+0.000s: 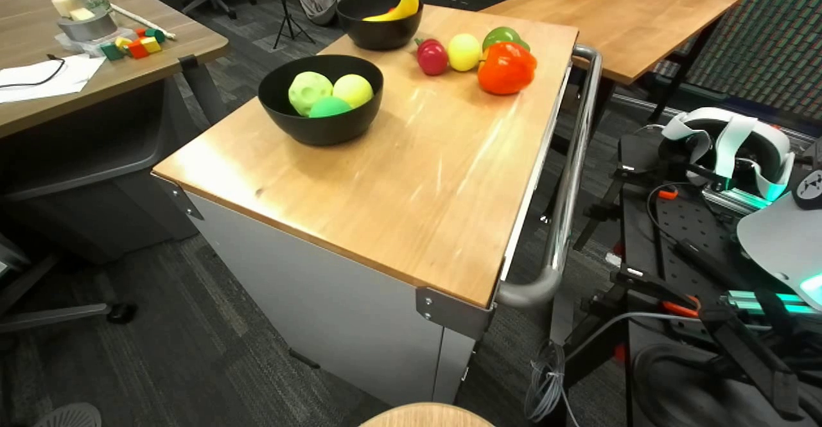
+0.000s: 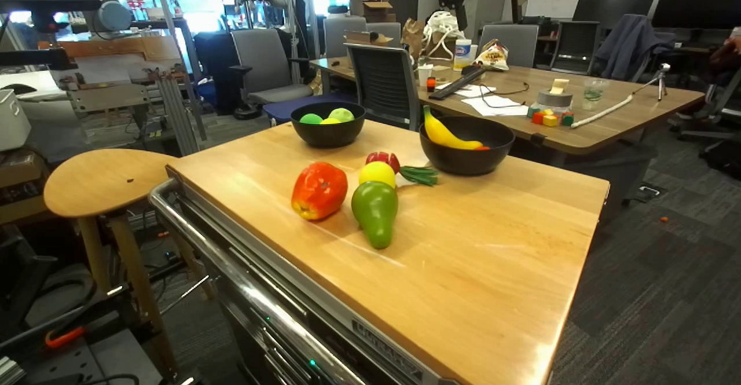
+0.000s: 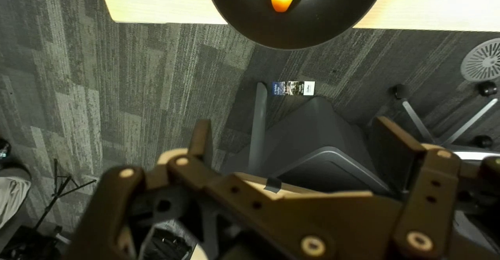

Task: Put the fruits and vegetables in the left bowl then put the remaining fruits and vegetables in the right bowl

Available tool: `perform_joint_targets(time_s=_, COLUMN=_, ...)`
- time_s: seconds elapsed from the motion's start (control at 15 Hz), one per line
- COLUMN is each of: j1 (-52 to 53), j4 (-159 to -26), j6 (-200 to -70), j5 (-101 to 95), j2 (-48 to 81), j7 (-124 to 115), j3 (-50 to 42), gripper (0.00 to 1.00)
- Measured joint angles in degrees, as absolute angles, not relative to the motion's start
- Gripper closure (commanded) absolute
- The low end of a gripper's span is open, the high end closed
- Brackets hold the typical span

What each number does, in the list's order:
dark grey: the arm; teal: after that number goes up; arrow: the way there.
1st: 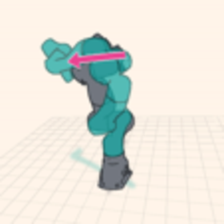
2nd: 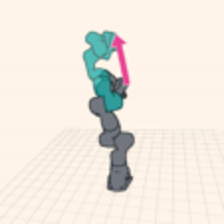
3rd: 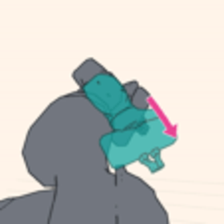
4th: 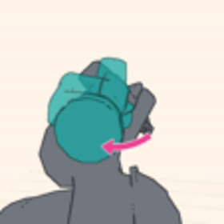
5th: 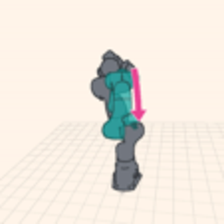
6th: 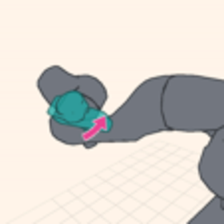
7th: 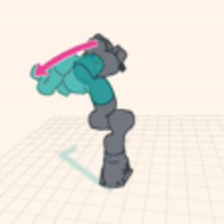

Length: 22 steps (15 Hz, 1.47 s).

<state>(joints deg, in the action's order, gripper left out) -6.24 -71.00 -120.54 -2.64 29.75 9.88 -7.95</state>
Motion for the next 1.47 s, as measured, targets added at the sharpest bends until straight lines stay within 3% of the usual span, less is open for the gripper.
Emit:
perform_joint_targets(time_s=0.47, j1=-7.61, j4=-85.29, j6=-126.18, j5=-2.57, j2=25.48, j7=23.93, j3=-3.07, gripper=0.00)
perform_joint_targets(time_s=1.2, j1=-6.98, j4=-117.75, j6=-142.27, j5=-5.02, j2=4.50, j7=46.98, j3=0.76, gripper=0.00)
perform_joint_targets(time_s=1.47, j1=-5.86, j4=-121.08, j6=-142.45, j5=-4.96, j2=2.84, j7=46.98, j3=0.71, gripper=0.00)
